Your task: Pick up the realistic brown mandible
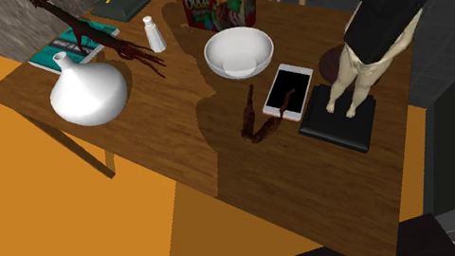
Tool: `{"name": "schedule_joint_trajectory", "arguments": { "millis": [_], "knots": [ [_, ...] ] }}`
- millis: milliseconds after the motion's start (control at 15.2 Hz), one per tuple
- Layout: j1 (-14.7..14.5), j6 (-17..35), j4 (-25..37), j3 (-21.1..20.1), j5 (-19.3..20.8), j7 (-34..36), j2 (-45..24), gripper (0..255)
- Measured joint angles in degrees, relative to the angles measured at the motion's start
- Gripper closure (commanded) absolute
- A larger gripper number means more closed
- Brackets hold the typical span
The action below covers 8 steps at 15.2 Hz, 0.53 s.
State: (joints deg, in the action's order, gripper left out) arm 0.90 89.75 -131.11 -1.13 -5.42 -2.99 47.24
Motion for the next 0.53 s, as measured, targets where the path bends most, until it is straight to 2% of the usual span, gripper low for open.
{"name": "schedule_joint_trajectory", "arguments": {
  "millis": [198, 528],
  "knots": [
    [0.3, 2.0, -0.7, -0.6, -0.3, 1.2, -1.4, 0],
    [1.5, 11.0, -4.8, -3.6, -1.6, 6.3, -6.7, 0]
  ]
}}
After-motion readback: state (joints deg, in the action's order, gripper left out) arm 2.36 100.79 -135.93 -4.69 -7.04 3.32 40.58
